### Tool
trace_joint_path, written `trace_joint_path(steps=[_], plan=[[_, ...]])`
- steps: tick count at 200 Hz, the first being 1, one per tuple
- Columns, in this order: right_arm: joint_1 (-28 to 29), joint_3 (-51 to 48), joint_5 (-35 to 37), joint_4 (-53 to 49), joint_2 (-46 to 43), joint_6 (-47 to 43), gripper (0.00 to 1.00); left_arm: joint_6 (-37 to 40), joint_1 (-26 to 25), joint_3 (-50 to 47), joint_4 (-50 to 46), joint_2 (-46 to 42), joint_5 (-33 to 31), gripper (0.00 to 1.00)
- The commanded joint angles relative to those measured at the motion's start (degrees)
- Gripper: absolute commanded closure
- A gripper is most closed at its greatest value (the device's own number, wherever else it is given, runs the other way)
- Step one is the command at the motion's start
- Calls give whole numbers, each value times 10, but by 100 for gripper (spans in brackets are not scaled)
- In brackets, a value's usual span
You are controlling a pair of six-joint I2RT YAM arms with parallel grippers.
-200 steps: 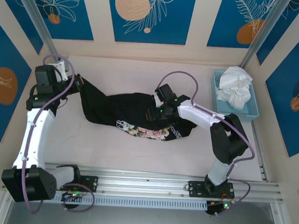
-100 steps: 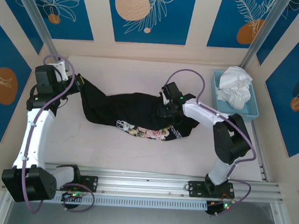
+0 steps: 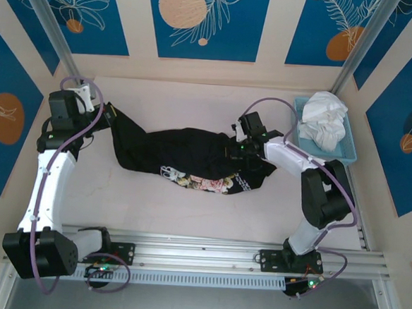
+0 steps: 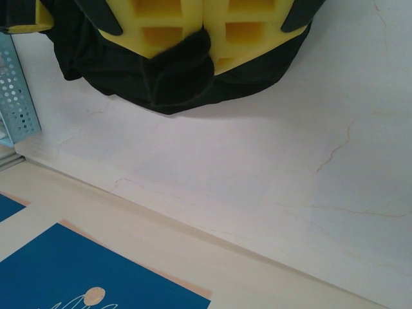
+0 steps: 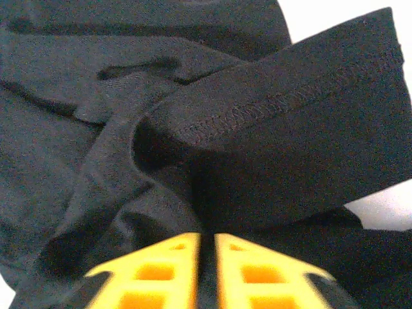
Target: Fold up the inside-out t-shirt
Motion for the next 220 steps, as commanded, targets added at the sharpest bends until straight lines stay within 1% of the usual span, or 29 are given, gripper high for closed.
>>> trace_joint_path(steps=[1, 10, 27, 40, 58, 67, 88, 101, 116, 130, 150, 171, 191, 220], plan=[[-4, -16, -67, 24, -22, 36, 70, -9, 6, -4, 21, -9, 18, 100], [-4, -20, -84, 34, -20, 51, 63, -10, 6, -5, 22, -8, 20, 100], [-1, -24, -91, 45, -11, 68, 57, -12, 6, -7, 26, -7, 24, 100], [2, -23, -88, 49, -3, 75, 55, -12, 6, -7, 26, -6, 26, 100], [6, -19, -87, 51, 8, 81, 55, -11, 6, -7, 26, -7, 28, 100], [7, -17, -85, 51, 11, 82, 59, -11, 6, -7, 25, -7, 28, 100], [7, -18, -79, 49, 8, 82, 78, -12, 6, -8, 25, -8, 29, 100], [5, -22, -74, 46, -2, 78, 87, -11, 6, -7, 25, -9, 29, 100], [-4, -28, -74, 49, -22, 68, 94, -11, 6, -6, 25, -9, 28, 100], [-17, -35, -87, 59, -57, 52, 99, -13, 6, -2, 23, -9, 31, 100], [-49, -40, -152, 80, -116, 22, 100, -18, 6, 7, 18, -9, 37, 100], [-100, -33, -259, 103, -167, 6, 100, -28, 7, 25, 13, -9, 42, 100], [-146, -9, -358, 128, -191, -3, 100, -42, 11, 49, 14, -4, 37, 100], [-205, 27, -435, 173, -217, 20, 100, -77, 30, 111, 20, 15, 45, 100]])
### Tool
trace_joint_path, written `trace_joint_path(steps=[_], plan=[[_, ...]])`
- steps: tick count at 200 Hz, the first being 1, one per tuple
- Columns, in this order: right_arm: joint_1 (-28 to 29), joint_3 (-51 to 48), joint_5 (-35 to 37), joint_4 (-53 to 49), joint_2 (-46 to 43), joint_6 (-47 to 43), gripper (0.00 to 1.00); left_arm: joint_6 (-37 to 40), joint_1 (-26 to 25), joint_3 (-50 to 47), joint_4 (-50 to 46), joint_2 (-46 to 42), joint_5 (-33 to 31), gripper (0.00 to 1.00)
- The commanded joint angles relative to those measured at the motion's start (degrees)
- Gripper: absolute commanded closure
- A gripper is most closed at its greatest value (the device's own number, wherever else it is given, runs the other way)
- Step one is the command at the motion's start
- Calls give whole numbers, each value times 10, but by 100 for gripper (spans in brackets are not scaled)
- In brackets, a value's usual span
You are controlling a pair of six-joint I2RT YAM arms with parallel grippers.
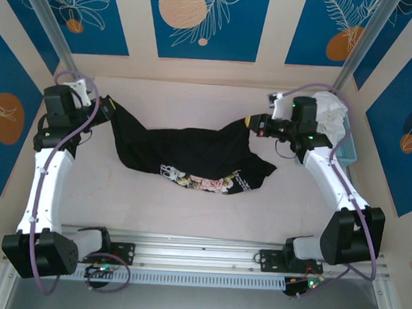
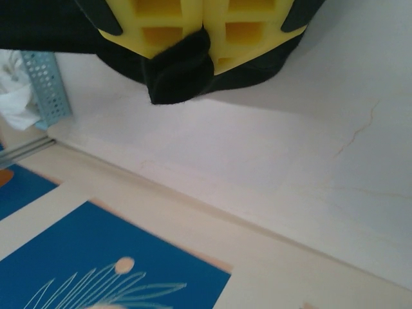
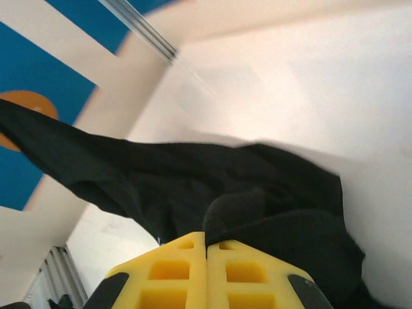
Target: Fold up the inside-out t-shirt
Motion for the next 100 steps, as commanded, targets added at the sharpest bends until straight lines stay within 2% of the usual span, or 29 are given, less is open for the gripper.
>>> trace_joint_path(steps=[1, 30, 61, 81, 100], plan=[[-36, 31, -126, 50, -24, 3, 100, -36, 22, 65, 14, 11, 19, 100], [-91, 55, -161, 66, -44, 34, 100, -58, 56, 137, 9, 24, 20, 100], [-134, 55, -163, 76, -75, 66, 100, -98, 121, 178, 19, 24, 36, 100], [-121, 52, -129, 37, -85, 62, 100, -98, 138, 180, 16, 21, 35, 100], [-73, 38, -90, -3, -74, 56, 100, -93, 137, 144, 23, 13, 44, 100]])
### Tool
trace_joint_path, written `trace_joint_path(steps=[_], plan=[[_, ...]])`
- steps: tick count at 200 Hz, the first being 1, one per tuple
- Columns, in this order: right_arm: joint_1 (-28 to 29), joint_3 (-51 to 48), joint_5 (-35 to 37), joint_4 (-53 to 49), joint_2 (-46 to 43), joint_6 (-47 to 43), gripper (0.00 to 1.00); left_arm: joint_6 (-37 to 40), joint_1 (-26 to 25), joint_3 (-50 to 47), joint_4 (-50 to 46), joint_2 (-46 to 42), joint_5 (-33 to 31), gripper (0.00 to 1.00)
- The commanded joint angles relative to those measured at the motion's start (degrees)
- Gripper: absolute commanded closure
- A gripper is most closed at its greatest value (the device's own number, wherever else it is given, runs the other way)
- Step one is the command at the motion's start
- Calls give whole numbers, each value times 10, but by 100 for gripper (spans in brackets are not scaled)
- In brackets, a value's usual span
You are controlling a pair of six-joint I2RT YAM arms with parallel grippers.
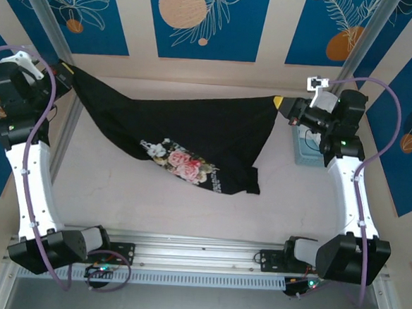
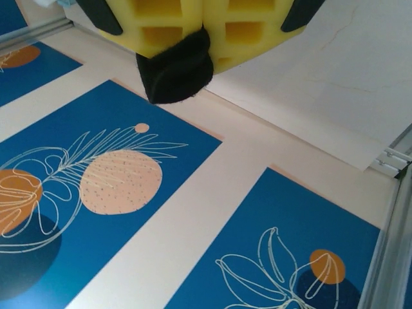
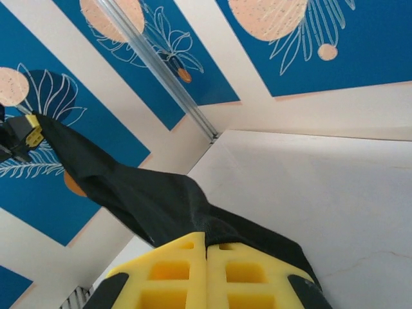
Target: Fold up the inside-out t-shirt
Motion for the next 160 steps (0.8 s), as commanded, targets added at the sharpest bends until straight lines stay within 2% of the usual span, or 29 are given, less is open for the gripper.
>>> trace_joint_path(steps=[1, 32, 52, 115, 139, 160], plan=[[48, -2, 34, -55, 6, 6, 100, -9, 5, -24, 17, -12, 22, 100], [133, -52, 52, -48, 63, 22, 100, 17, 5, -90, 8, -24, 17, 100], [158, -65, 47, -17, 130, 44, 100, 24, 5, -125, 14, -28, 12, 100], [166, 33, 18, -25, 379, 25, 100, 14, 1, -179, 44, -28, 33, 100], [156, 55, 13, -38, 421, 8, 95, 14, 0, -183, 45, -30, 36, 100], [137, 51, 6, -46, 419, 0, 89, 15, 0, -185, 46, -30, 36, 100]])
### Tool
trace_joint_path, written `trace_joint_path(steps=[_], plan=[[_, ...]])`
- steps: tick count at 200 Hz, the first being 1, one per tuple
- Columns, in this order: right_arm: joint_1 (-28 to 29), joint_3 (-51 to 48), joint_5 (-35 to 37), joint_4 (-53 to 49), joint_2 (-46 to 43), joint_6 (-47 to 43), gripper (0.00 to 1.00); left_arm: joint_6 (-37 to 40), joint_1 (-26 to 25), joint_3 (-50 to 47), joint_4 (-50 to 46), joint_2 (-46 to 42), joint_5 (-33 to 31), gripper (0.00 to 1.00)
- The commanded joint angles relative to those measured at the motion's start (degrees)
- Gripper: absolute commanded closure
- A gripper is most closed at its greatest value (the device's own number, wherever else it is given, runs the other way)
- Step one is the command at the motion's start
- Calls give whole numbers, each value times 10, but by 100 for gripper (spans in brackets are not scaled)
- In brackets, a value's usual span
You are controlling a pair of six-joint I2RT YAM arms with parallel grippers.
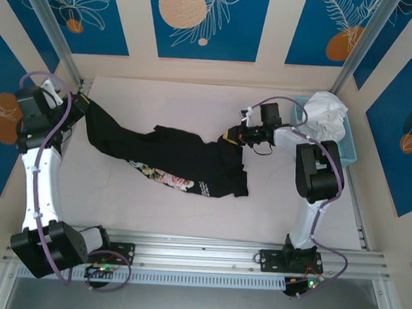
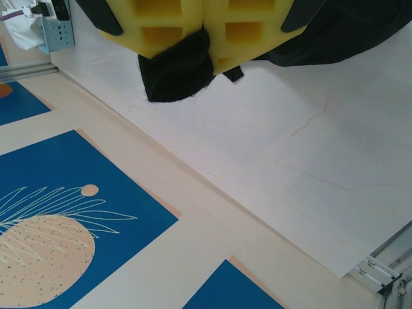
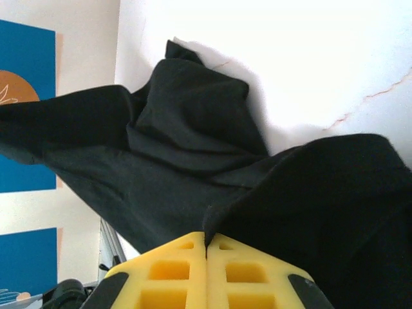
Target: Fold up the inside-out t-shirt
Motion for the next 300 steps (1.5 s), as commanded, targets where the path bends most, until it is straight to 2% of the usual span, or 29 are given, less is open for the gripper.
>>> trace_joint_path(steps=[1, 67, 110, 187, 264, 300], plan=[[-22, 15, -29, -23, -7, -23, 89, 4, -1, -6, 23, -14, 15, 100], [-62, -53, -11, -71, -65, -96, 65, 2, -5, -16, 36, -8, 20, 100], [-69, -103, 4, -76, -91, -105, 55, 11, -4, -18, 30, -9, 21, 100], [-75, -154, 76, -117, -146, -114, 52, 12, -6, -25, 37, -6, 22, 100], [-38, -119, 88, -126, -93, -103, 49, 12, -6, -28, 39, -6, 22, 100], [-28, -112, 87, -119, -93, -99, 60, 14, -6, -27, 37, -6, 21, 100]])
